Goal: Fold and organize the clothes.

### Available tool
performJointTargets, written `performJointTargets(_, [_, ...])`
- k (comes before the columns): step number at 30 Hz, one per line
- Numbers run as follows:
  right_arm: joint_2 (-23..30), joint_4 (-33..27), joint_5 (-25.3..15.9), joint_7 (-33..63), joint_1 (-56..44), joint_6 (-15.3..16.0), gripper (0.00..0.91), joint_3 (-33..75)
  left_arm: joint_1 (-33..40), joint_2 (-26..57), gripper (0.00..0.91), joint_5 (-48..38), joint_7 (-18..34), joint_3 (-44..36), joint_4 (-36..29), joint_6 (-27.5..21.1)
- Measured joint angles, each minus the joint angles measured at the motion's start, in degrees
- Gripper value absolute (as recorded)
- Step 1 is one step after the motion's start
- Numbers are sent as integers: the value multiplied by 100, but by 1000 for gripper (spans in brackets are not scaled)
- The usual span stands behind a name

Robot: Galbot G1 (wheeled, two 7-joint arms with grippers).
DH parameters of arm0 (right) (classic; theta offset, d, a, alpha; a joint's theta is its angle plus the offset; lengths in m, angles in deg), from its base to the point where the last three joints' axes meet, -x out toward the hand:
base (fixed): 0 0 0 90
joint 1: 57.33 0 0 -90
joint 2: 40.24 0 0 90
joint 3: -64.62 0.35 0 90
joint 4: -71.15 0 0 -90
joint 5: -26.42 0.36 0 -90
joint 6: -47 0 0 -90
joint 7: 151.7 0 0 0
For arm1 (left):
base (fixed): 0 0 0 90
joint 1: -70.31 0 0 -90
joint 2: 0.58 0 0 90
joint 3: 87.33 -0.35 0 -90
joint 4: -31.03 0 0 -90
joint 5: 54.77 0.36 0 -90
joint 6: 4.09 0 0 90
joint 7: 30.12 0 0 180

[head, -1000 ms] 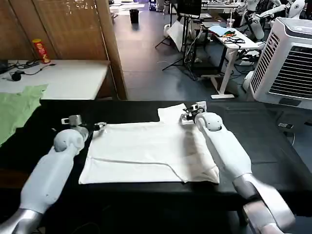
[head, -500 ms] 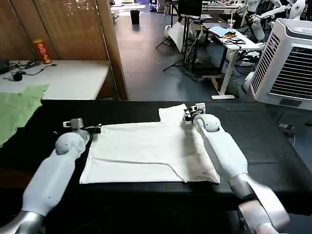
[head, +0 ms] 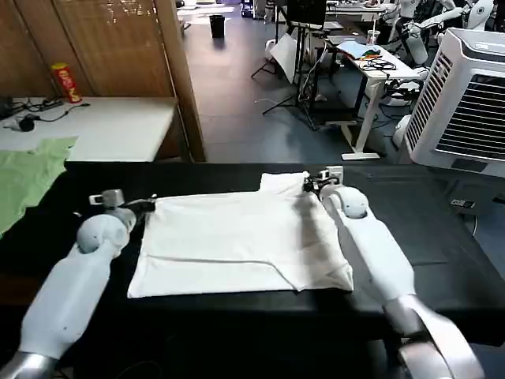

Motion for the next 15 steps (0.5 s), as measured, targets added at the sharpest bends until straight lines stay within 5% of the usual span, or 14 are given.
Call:
performJointTargets(9, [-915, 1858, 447, 455, -1241, 815, 0, 213, -1221, 533, 0, -191, 239, 496, -1565, 53])
performJointTargets(15, [-1307, 2678, 595, 531, -1966, 822, 0, 360, -2080, 760, 0, -164, 360, 914, -2430, 73])
